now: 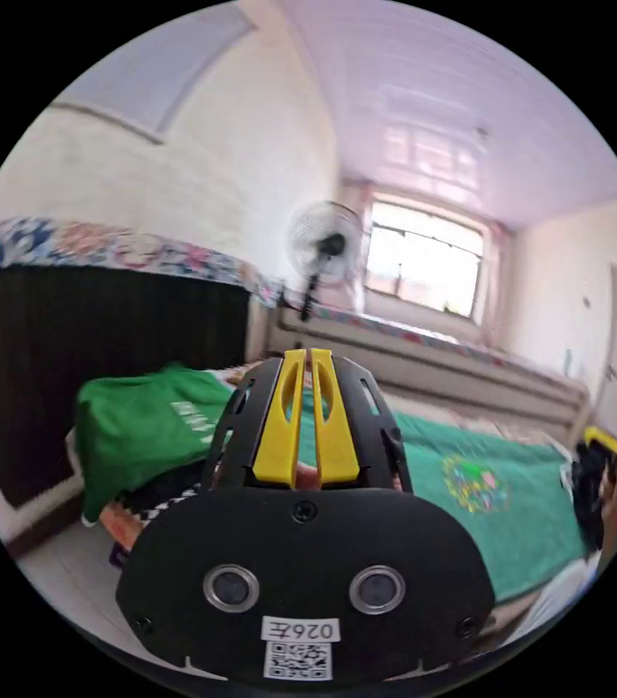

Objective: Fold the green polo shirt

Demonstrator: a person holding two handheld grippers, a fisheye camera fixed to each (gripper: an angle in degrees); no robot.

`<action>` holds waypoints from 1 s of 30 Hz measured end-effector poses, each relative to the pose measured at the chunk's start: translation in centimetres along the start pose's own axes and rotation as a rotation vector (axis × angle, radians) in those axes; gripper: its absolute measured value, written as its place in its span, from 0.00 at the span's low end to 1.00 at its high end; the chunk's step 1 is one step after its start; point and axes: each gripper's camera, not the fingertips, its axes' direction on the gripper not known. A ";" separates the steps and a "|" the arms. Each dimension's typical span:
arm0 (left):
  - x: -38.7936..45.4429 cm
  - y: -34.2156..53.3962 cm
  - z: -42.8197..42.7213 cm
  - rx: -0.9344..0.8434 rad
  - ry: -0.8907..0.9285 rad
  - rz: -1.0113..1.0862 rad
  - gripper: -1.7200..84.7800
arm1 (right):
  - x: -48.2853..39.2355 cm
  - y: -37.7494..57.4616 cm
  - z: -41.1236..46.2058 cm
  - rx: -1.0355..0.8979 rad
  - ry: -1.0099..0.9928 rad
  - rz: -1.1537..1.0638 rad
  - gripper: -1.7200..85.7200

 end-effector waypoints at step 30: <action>-26.9 8.7 0.7 -0.257 -0.260 -0.127 0.05 | -33.1 -14.2 40.4 -0.457 -0.541 -0.030 0.08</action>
